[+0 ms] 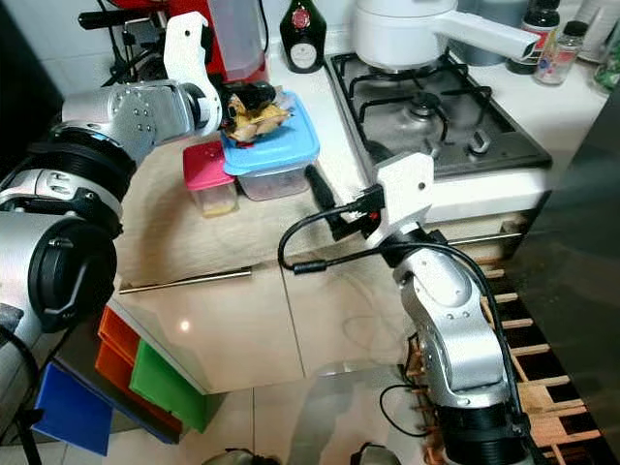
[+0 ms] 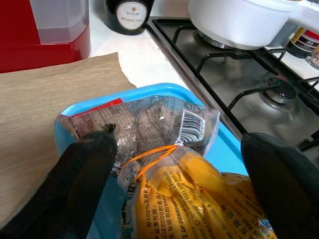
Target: Restocking fridge
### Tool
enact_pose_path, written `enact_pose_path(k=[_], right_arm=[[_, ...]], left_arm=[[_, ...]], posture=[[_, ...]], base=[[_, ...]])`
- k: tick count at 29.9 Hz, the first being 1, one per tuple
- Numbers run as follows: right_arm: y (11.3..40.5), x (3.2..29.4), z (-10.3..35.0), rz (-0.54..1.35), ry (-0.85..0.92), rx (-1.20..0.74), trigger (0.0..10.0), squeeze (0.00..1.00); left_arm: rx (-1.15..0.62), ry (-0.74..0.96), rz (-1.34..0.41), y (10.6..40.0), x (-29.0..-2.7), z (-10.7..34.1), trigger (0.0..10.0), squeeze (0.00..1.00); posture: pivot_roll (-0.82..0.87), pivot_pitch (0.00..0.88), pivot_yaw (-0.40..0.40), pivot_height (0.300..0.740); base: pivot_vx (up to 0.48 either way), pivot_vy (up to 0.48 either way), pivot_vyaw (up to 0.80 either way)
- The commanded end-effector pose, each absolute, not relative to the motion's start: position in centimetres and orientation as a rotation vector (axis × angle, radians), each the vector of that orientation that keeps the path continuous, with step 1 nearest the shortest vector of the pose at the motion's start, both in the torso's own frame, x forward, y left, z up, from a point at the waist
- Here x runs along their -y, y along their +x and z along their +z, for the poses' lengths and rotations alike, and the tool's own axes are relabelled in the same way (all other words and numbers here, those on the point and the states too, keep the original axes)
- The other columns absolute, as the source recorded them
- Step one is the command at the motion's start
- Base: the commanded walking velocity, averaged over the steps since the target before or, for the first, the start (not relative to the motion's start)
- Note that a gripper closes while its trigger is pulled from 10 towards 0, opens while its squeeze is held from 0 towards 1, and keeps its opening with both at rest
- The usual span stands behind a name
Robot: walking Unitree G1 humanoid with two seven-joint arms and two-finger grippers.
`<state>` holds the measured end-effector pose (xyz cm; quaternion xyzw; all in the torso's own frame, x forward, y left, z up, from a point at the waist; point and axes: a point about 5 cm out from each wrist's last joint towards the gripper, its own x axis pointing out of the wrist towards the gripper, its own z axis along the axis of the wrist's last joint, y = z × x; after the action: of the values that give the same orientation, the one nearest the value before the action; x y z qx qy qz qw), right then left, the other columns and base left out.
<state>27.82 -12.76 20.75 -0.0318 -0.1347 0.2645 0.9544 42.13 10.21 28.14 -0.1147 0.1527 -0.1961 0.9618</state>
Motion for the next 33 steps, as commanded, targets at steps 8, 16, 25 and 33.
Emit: enact_pose_path(k=[8, 16, 25, 33], right_arm=[[26.9, 11.6, 20.5, 0.625, -0.052, 0.227, 10.0, 0.00], [27.0, 11.4, 20.4, 0.618, -0.039, 0.216, 10.0, 0.00], [26.9, 11.2, 20.2, 0.618, -0.027, 0.202, 10.0, 0.00], [27.0, 11.2, 20.1, 0.616, -0.026, 0.196, 10.0, 0.00]], left_arm=[[-0.412, -0.240, -0.362, 41.8, -10.1, 24.8, 10.0, 1.00], [-0.483, -0.185, -0.319, 41.4, -10.8, 21.2, 10.0, 0.53], [-0.574, -0.235, -0.296, 40.6, -10.7, 17.9, 10.0, 0.00], [-0.582, -0.246, -0.273, 40.3, -10.7, 16.6, 4.9, 0.00]], posture=[[-0.13, 0.037, 0.163, 0.740], [-0.13, 0.045, 0.162, 0.740], [-0.13, 0.054, 0.164, 0.740], [-0.13, 0.053, 0.165, 0.740]], base=[[0.000, 0.000, 0.00], [0.000, 0.000, 0.00], [0.000, 0.000, 0.00], [0.000, 0.000, 0.00]])
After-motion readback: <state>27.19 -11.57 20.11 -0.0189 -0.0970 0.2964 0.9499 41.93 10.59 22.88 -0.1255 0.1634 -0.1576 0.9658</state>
